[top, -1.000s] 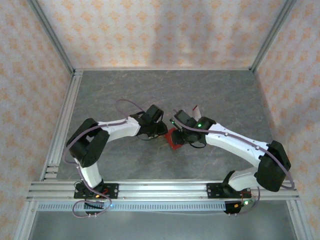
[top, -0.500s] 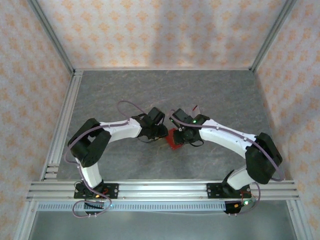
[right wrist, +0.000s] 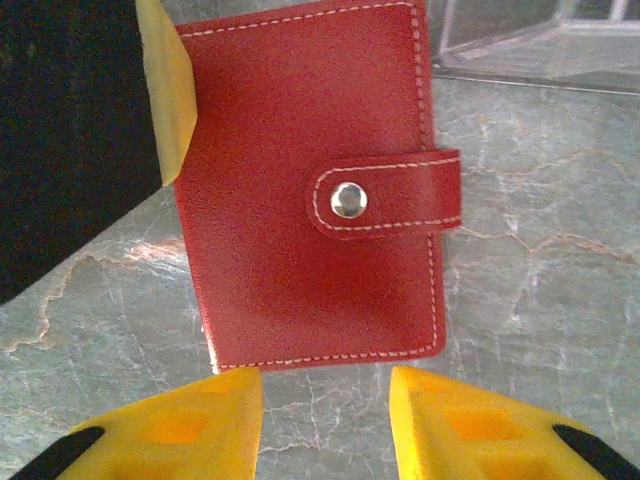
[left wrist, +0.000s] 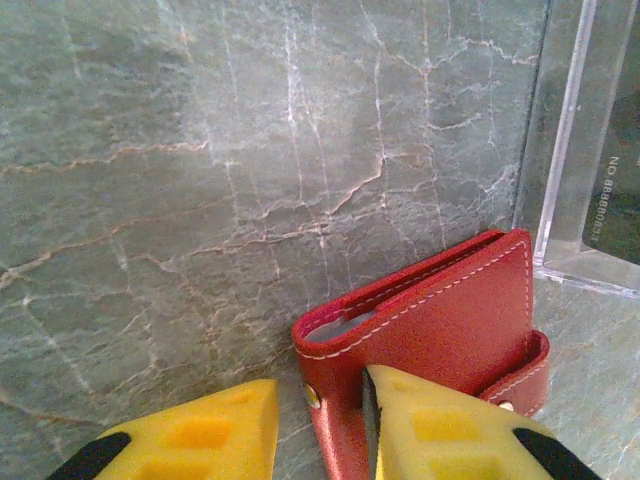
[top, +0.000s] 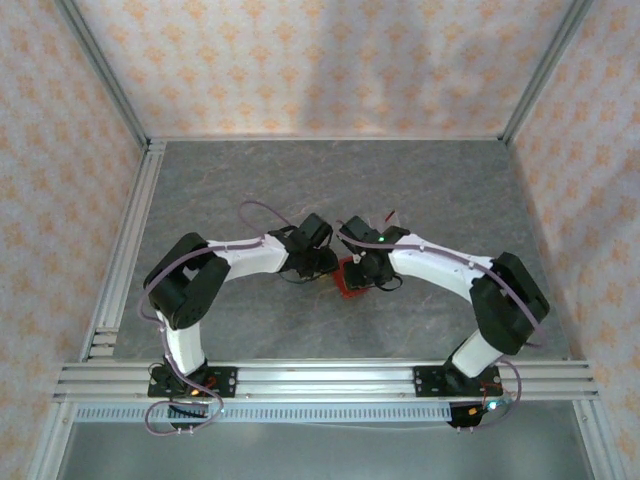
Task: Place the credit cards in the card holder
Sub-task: Open the button on the card holder.
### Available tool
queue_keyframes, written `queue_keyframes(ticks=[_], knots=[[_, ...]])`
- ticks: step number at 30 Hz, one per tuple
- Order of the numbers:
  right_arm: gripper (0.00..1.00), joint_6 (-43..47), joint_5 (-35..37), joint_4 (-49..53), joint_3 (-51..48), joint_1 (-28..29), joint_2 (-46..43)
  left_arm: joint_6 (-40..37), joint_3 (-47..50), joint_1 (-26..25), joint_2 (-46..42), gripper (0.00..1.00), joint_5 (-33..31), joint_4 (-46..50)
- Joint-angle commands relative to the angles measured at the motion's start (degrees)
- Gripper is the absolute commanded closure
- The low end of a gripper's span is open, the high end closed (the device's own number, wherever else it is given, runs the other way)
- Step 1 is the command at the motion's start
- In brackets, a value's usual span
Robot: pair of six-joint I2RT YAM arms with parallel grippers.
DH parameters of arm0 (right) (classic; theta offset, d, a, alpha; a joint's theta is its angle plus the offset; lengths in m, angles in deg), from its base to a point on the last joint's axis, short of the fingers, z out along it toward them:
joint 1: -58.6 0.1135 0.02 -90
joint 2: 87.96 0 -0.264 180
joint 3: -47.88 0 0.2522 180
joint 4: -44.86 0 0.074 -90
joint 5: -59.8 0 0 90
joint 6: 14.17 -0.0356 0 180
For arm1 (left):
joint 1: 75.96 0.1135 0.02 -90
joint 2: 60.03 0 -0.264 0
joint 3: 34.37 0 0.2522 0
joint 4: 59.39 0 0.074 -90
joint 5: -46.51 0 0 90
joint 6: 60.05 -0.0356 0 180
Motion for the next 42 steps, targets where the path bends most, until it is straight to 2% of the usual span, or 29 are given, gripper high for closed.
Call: queue_keyframes(ticks=[1,13,22,31,36,42], knots=[[0.61,2.3,-0.5,-1.3,3.3,-0.5,2.5,-0.5,-1.3,-0.7,1.1,0.71,-2.6,3.0],[0.63,3.0,1.5,-2.9,6.9,-1.5,9.2,-1.1,2.9,-1.1,0.3,0.72,-3.5,2.7],[0.59,3.3,1.6,-4.9,7.9,-1.5,10.3,-1.8,1.8,-1.9,1.8,0.72,-3.0,3.1],[0.51,2.7,-0.5,-9.0,6.2,-1.5,13.6,-2.0,1.9,-2.0,1.3,0.72,-2.7,3.4],[0.51,1.8,-1.5,-11.5,5.2,-1.5,15.4,-2.4,1.6,-2.1,1.1,0.72,-2.6,4.0],[0.53,0.9,0.7,-14.7,2.1,-1.4,16.3,-2.3,1.5,-2.1,1.3,0.72,-2.5,4.1]])
